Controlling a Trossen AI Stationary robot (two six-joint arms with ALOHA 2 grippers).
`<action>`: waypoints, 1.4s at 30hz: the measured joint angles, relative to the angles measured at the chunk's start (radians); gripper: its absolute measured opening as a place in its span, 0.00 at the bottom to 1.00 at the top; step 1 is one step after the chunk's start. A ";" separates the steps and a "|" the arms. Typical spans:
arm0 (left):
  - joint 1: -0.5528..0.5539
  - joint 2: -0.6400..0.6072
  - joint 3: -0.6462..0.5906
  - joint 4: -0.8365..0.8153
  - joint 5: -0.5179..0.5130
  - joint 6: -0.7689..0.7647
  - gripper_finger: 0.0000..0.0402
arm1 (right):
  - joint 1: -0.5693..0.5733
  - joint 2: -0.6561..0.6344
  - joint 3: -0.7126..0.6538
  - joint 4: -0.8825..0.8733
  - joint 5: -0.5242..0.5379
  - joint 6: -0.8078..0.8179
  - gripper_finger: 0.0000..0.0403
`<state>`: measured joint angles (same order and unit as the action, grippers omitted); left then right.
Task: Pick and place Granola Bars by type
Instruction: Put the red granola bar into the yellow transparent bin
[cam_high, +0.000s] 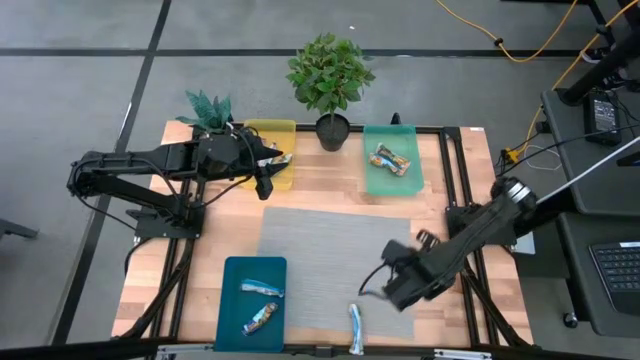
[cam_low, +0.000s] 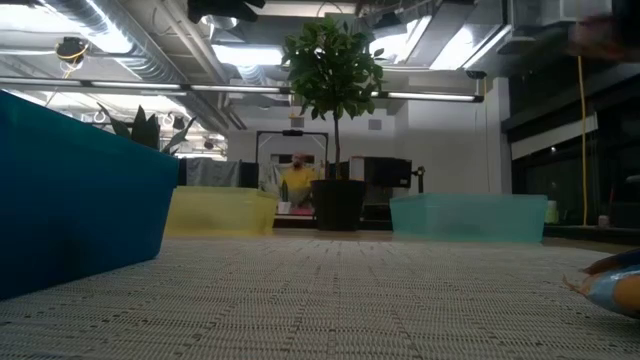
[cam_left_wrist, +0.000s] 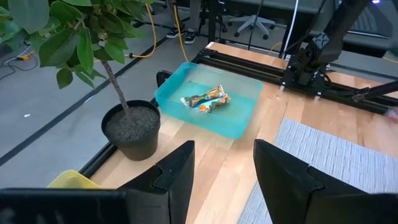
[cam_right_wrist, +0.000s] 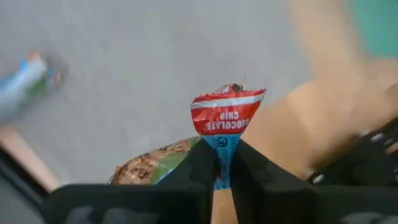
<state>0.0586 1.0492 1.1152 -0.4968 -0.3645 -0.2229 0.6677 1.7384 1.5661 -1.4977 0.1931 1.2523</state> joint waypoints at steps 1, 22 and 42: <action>0.000 0.000 0.000 0.000 0.000 0.004 0.39 | -0.006 -0.026 0.000 -0.011 0.041 0.000 0.08; 0.044 0.122 0.000 0.089 0.116 0.137 0.47 | -0.486 -0.269 0.000 0.293 0.384 -0.802 0.09; 0.094 0.189 0.000 0.348 0.243 -0.006 0.75 | -0.838 -0.269 0.000 0.866 -0.036 -1.473 0.09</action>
<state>0.1524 1.2387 1.1152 -0.1486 -0.1213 -0.2290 -0.1704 1.4696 1.5661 -0.6320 0.1574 -0.2210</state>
